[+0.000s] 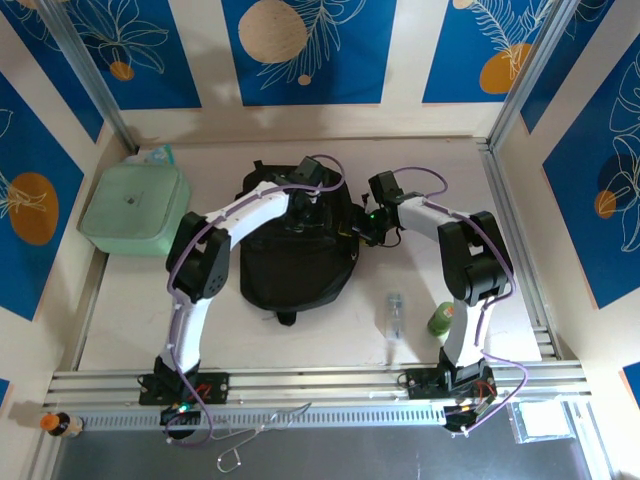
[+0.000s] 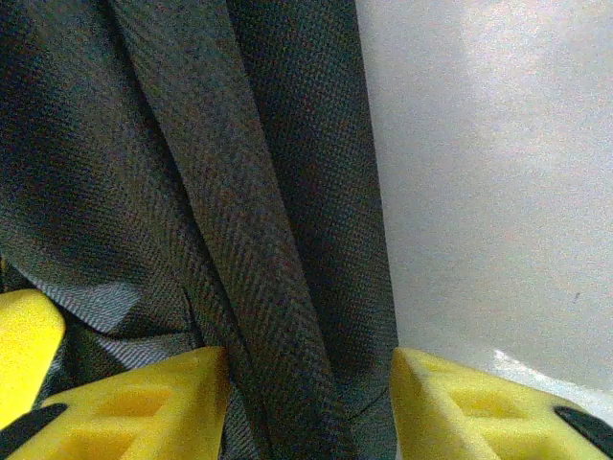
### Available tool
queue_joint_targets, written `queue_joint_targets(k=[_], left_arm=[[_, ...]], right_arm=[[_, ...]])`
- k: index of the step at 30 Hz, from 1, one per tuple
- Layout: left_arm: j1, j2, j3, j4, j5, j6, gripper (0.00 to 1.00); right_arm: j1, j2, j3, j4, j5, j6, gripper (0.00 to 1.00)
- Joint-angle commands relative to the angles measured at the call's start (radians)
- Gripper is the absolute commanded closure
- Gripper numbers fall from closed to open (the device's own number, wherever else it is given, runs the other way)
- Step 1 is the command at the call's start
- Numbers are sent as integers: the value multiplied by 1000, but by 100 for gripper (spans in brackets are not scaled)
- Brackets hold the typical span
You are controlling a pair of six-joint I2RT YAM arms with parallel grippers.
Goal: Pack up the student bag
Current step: Unzip the student bag at the top-center of the table.
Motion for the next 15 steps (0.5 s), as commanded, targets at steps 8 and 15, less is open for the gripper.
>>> queue_joint_targets(k=[8, 15], left_arm=[[-15, 24, 84, 1, -2, -118, 50], [-20, 39, 65, -18, -47, -150, 60]], right_arm=[[9, 17, -20, -13, 2, 7, 56], [10, 15, -27, -9, 7, 8, 57]])
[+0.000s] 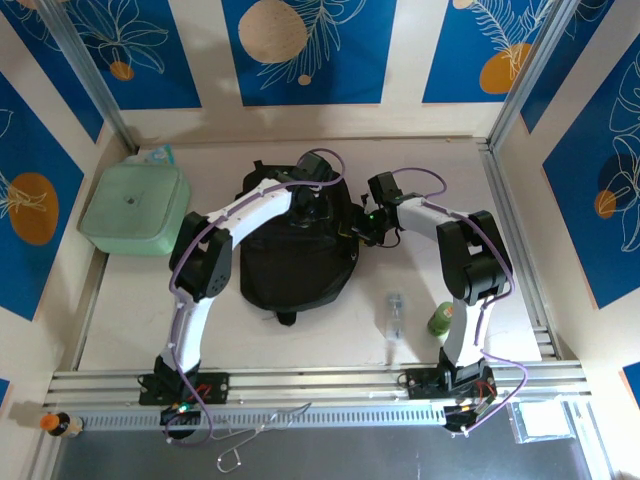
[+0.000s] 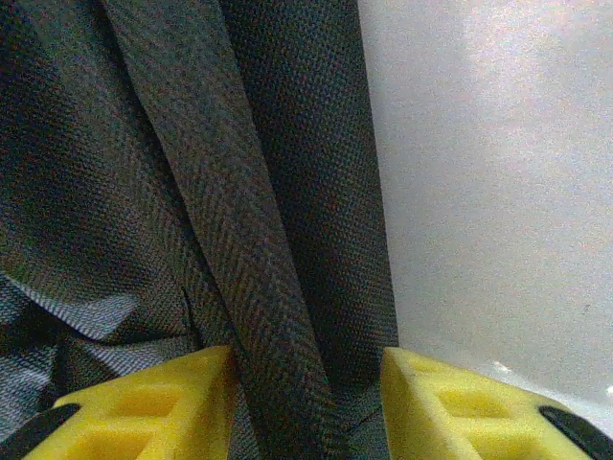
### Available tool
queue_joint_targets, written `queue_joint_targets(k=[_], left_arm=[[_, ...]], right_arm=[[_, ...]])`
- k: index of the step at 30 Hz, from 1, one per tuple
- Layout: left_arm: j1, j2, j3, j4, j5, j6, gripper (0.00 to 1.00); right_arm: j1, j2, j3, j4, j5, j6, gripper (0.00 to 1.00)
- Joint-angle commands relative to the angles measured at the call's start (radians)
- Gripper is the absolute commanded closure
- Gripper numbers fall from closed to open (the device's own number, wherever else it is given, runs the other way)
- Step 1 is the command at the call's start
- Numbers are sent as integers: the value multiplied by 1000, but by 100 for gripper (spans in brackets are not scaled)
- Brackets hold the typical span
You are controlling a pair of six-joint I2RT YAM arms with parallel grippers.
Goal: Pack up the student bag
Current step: Unzip the student bag at the top-center of the table.
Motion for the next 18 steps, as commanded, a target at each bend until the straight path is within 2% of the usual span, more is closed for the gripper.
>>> queue_joint_targets(k=[1, 6, 9, 13, 16, 18], left_arm=[[-14, 24, 8, -32, -45, -29, 60], [-33, 50, 21, -59, -71, -29, 61], [-40, 71, 45, -80, -91, -26, 66], [-44, 87, 73, -99, -121, -22, 79], [-44, 63, 74, -100, -152, -18, 92], [-44, 33, 72, -101, -175, -12, 98]], right_arm=[[10, 10, -23, -27, 8, 8, 57], [10, 10, -26, -26, 11, 12, 58], [11, 11, -26, -25, 11, 13, 58], [11, 10, -26, -29, 16, 13, 60], [11, 10, -25, -37, 27, 13, 62], [11, 10, -23, -45, 40, 14, 64]])
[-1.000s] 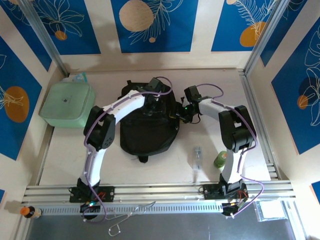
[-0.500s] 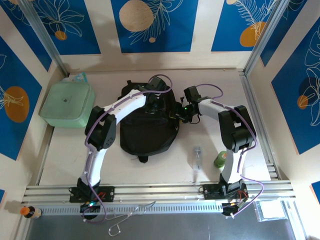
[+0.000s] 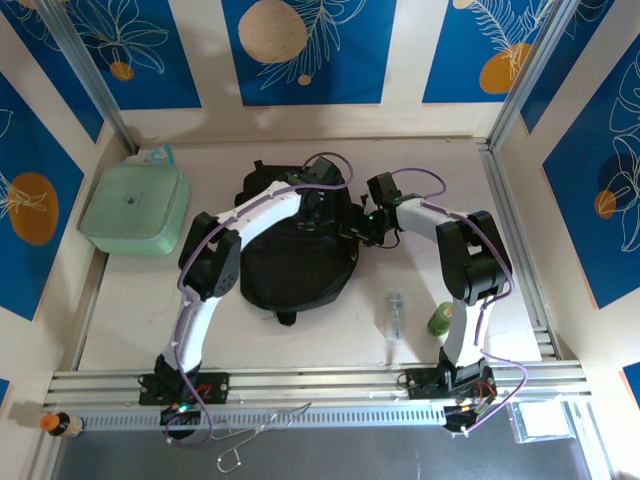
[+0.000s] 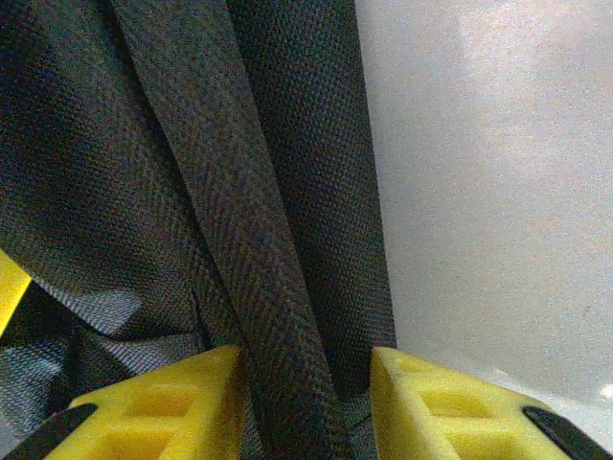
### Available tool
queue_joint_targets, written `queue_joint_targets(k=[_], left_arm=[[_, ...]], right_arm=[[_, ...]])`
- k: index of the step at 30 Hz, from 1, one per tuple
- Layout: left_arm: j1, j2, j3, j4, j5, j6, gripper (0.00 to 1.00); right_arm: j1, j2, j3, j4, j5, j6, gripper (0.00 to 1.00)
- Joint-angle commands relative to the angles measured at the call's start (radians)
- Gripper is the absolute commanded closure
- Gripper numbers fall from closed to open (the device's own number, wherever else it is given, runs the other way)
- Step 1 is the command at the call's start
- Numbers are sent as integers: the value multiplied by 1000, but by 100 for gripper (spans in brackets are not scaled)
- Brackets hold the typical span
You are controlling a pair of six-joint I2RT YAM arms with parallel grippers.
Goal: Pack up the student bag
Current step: Unzip the student bag at the top-center of the table.
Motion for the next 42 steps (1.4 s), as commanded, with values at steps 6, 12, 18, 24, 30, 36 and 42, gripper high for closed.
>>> queue_joint_targets(k=[6, 12, 18, 24, 30, 36, 42], left_arm=[[-6, -131, -44, -37, -127, 21, 100], [-4, -204, -142, 17, -134, -3, 100], [13, -229, -186, 24, -163, 5, 100], [71, -253, -235, 8, -224, 39, 100], [140, -382, -370, -8, -312, 60, 100], [176, -528, -537, -14, -366, 48, 100], [196, -621, -695, 8, -342, -9, 100]], right_arm=[[6, 18, -3, -79, 75, 16, 70], [6, 26, 10, -96, 109, 28, 72], [6, 25, 14, -107, 128, 28, 73], [4, 32, 30, -132, 161, 30, 79], [3, 50, 78, -161, 205, 9, 83], [3, 74, 145, -129, 191, -51, 83], [13, 90, 211, -84, 85, -115, 78]])
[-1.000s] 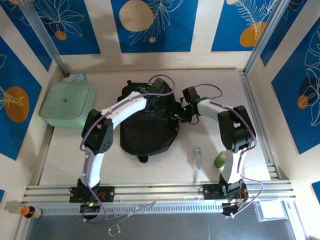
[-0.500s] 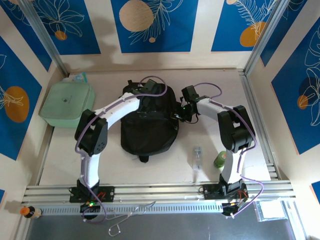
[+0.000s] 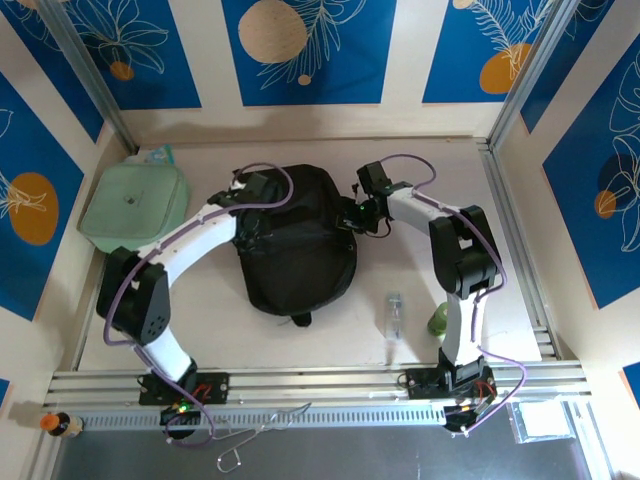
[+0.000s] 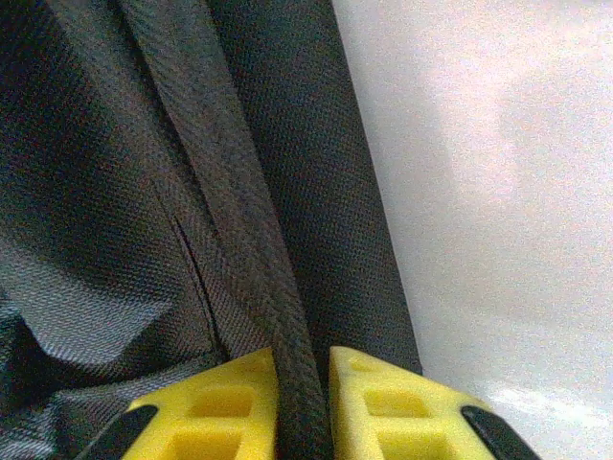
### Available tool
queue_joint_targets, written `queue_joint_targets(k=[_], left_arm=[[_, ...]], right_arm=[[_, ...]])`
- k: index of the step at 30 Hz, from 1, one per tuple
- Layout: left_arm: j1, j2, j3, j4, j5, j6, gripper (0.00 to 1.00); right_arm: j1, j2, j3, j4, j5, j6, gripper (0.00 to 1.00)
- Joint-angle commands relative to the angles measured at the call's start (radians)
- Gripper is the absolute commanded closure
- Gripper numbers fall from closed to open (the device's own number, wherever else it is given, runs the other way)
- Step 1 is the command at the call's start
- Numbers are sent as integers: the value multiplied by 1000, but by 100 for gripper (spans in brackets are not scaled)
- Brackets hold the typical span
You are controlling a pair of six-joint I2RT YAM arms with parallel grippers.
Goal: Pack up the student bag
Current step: Unzip the student bag at the top-center of the table, then pick up the loose stationery from the bottom-right of the table.
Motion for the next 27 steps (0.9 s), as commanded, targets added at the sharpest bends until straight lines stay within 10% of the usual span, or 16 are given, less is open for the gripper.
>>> queue_joint_targets(k=[1, 7, 16, 27], left_arm=[[37, -71, -72, -56, -57, -33, 100], [66, -191, -131, 15, 29, -24, 74], [138, -363, -216, 143, 135, 0, 24], [191, -381, -290, 270, 265, 20, 8]], right_arm=[[-12, 4, 43, -15, 16, -51, 75], [-3, -198, -45, -92, 142, -41, 44], [103, -484, -346, -367, 458, 112, 31], [266, -593, -598, -481, 437, 384, 28]])
